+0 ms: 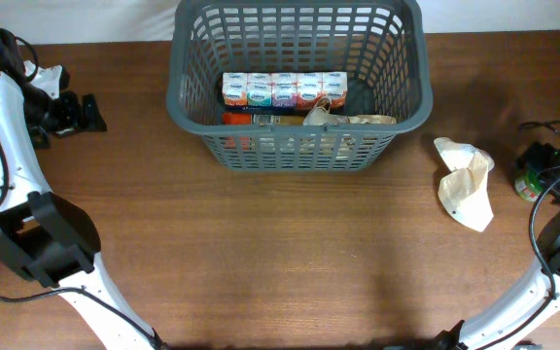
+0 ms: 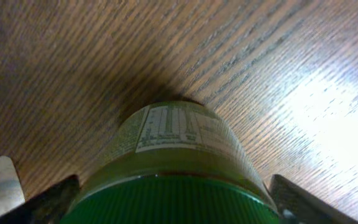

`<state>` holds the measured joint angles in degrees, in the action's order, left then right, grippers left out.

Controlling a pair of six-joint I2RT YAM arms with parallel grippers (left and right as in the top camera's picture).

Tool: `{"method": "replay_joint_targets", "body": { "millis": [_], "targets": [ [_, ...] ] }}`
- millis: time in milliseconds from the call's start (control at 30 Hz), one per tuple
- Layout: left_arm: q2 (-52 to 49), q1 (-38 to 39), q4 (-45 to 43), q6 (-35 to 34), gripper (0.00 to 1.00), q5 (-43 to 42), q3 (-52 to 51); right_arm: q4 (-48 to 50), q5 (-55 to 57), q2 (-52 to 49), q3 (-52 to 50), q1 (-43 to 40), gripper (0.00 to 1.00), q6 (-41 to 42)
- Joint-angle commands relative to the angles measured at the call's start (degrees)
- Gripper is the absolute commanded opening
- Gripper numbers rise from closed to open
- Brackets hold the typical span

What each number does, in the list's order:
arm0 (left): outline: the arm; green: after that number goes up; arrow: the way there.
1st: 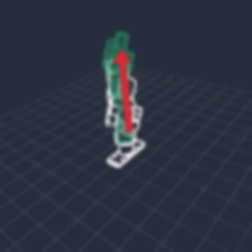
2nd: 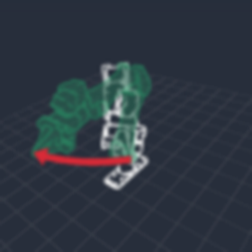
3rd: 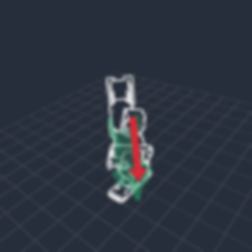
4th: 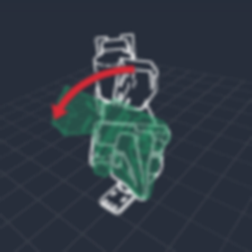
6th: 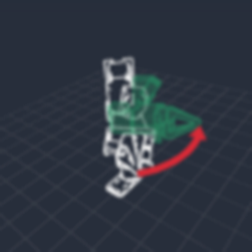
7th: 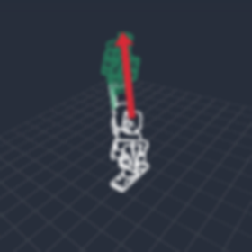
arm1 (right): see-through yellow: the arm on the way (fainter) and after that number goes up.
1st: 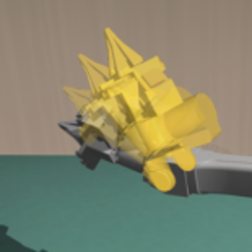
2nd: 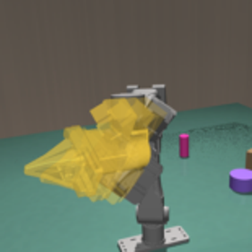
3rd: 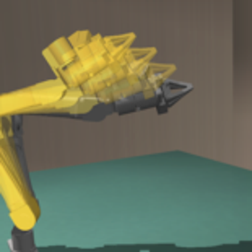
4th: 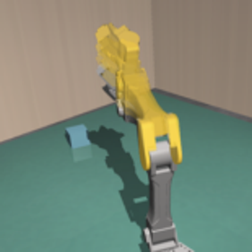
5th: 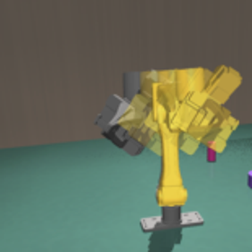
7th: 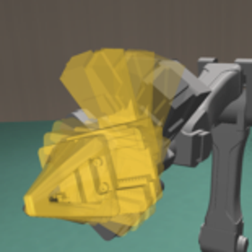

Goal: Pack container
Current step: 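Reach the right gripper to the green-lidded jar and grasp it, then lift the jar with the right gripper and carry it over the basket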

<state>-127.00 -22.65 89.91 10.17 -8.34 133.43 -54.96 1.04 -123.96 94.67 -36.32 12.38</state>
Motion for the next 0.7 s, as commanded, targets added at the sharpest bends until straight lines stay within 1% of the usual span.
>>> {"method": "replay_joint_targets", "body": {
  "millis": [0, 133, 200, 233, 267, 333, 400, 467, 533, 600, 633, 667],
  "targets": [
    [-0.3, -0.3, -0.1, -0.5, 0.99, 0.2, -0.3, 0.2, 0.8, -0.3, -0.2, -0.1, 0.79, 0.6],
    [-0.3, -0.3, -0.1, -0.5, 0.99, 0.2, -0.3, 0.0, 0.8, -0.3, -0.2, -0.1, 0.73, 0.6],
    [-0.3, -0.3, -0.1, -0.5, 0.99, 0.2, -0.3, -0.3, 0.7, -0.3, -0.2, -0.1, 0.65, 0.6],
    [-0.3, -0.3, -0.1, -0.5, 0.99, 0.2, -0.3, -0.6, 0.7, -0.3, -0.2, -0.1, 0.59, 0.6],
    [-0.3, -0.3, -0.1, -0.5, 0.99, 0.2, -0.3, -0.8, 0.5, -0.3, -0.2, -0.1, 0.55, 0.6],
    [-0.3, -0.3, -0.1, -0.5, 0.99, 0.2, -0.3, -1.6, 0.1, -0.3, -0.2, -0.1, 0.53, 0.6],
    [-0.3, -0.3, -0.1, -0.5, 0.99, 0.2, -0.3, -2.8, -0.3, -0.3, -0.2, -0.1, 0.47, 0.6],
    [-0.3, -0.3, -0.1, -0.5, 0.99, 0.2, -0.3, -4.3, -0.6, -0.3, 0.1, -0.1, 0.44, 0.6],
    [-0.3, -0.3, -0.1, -0.5, 0.99, 0.2, -0.3, -6.3, -1.2, -0.2, 1.0, -0.1, 0.38, 0.6],
    [-0.3, -0.3, -0.1, -0.5, 0.99, 0.2, -0.3, -8.8, -2.1, 0.2, 2.6, -0.1, 0.22, 0.6],
    [-0.3, -0.3, -0.1, -0.5, 0.99, 0.2, -0.3, -10.5, -3.4, 0.6, 4.1, -0.1, 0.11, 0.6],
    [-0.3, -0.3, -0.1, -0.5, 0.99, 0.2, -0.3, -11.6, -4.5, 0.9, 5.3, -0.1, 0.04, 0.6]
  ]
}}
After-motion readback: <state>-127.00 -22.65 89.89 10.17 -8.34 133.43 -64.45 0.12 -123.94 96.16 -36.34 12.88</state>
